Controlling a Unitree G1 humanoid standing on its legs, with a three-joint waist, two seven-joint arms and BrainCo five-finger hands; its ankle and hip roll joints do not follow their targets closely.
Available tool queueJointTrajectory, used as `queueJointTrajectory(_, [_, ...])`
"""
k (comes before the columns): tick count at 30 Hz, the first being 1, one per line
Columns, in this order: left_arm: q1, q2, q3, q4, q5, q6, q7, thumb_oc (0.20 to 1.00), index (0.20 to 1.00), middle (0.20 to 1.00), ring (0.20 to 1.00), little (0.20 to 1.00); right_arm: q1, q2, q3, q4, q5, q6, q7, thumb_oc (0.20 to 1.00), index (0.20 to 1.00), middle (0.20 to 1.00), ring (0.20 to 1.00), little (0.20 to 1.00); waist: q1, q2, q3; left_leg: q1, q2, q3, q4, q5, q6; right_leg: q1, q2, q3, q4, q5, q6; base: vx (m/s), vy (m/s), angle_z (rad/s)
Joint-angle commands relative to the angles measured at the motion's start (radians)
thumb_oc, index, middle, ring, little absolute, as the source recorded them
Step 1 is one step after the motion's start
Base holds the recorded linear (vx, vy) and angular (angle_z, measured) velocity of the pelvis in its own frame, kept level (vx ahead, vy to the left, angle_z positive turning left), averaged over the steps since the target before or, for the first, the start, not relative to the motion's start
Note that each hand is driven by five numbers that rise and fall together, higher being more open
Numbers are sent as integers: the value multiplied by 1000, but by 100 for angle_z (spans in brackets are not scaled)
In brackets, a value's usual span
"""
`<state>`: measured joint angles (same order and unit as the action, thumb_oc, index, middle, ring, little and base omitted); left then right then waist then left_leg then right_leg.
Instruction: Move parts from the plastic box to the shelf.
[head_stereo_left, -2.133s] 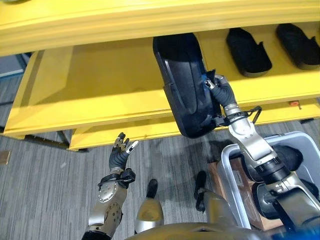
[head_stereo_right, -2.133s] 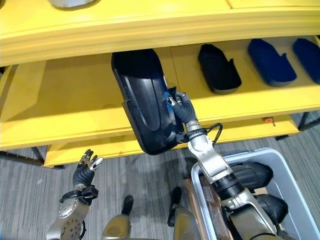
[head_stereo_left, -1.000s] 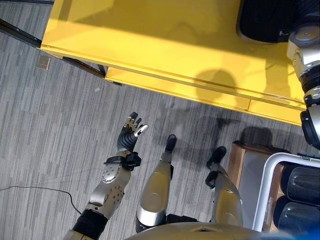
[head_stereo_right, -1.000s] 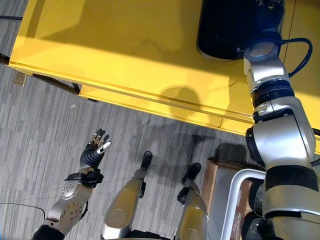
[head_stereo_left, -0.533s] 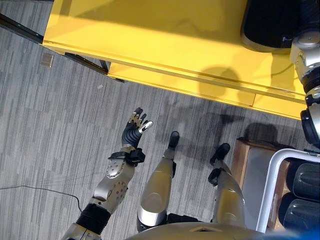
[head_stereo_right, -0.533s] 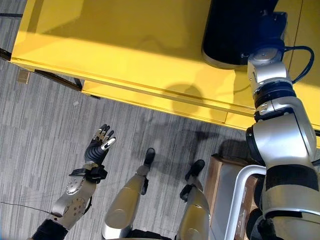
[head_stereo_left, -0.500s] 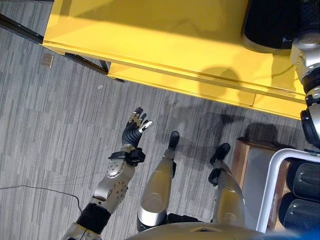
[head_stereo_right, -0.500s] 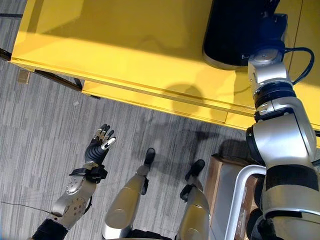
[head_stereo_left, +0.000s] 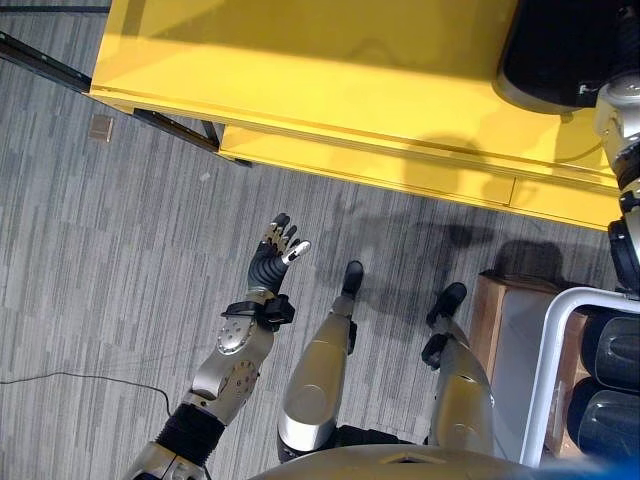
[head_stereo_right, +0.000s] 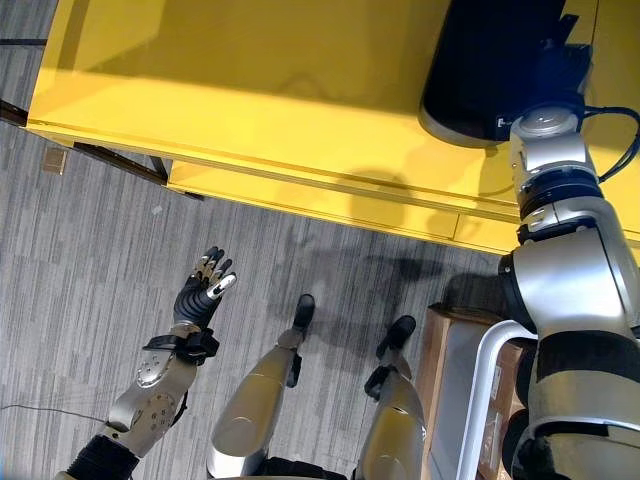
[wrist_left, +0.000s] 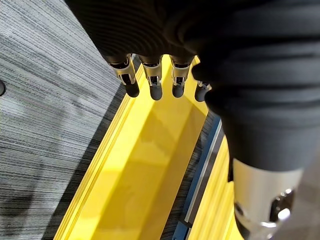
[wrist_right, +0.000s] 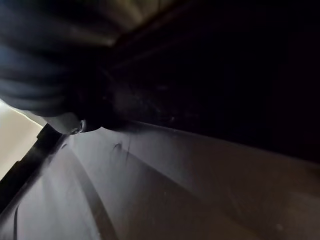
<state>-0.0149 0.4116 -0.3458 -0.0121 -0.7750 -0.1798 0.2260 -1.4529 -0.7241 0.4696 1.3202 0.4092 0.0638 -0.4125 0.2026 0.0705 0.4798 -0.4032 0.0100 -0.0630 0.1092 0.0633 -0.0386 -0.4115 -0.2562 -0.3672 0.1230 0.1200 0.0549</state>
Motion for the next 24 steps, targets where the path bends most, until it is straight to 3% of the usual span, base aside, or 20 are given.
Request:
queueJointTrajectory(1, [44, 47, 0, -99, -15, -52, 2, 1000, 1000, 1000, 1000, 1000, -118, -81, 85, -41, -30, -44, -15, 200, 200, 200, 200, 200, -4, -9, 0, -5, -2, 9, 25, -33, -23, 7, -60, 54, 101, -48, 100, 0, 0, 0])
queueJointTrajectory(15, [37, 50, -4, -97, -15, -59, 5, 1000, 1000, 1000, 1000, 1000, -172, -120, 146, -36, -59, -49, -20, 200, 200, 200, 200, 200, -3, -7, 0, -6, -2, 2, 11, -27, -22, -5, -61, 50, 110, -49, 105, 4, 0, 1])
queueJointTrajectory(16, [37, 49, -4, -95, -15, -59, 5, 1000, 1000, 1000, 1000, 1000, -172, -120, 145, -37, -53, -51, -17, 407, 407, 407, 407, 407, -2, -7, -1, -5, -2, 3, 10, -28, -21, -6, -61, 50, 111, -49, 105, 0, 0, 0])
queueJointTrajectory(17, [37, 49, -4, -95, -15, -59, 5, 1000, 1000, 1000, 1000, 1000, -172, -120, 145, -37, -53, -51, -17, 504, 504, 504, 504, 504, -2, -7, -1, -5, -2, 3, 10, -28, -21, -6, -61, 50, 111, -49, 105, 0, 0, 0])
queueJointTrajectory(18, [35, 49, -3, -94, -15, -60, 7, 1000, 1000, 1000, 1000, 1000, -172, -120, 141, -41, -40, -53, -17, 1000, 1000, 1000, 1000, 1000, -2, -8, 0, -3, -3, 4, 8, -29, -19, -9, -60, 53, 112, -48, 106, 0, 0, 0])
queueJointTrajectory(24, [36, 49, -6, -85, -20, -57, 5, 1000, 1000, 1000, 1000, 1000, -173, -113, 127, -48, -8, -64, -22, 1000, 1000, 1000, 1000, 1000, -5, -9, -3, -1, -2, 3, 4, -28, -19, -14, -57, 60, 119, -53, 105, 0, 0, 0])
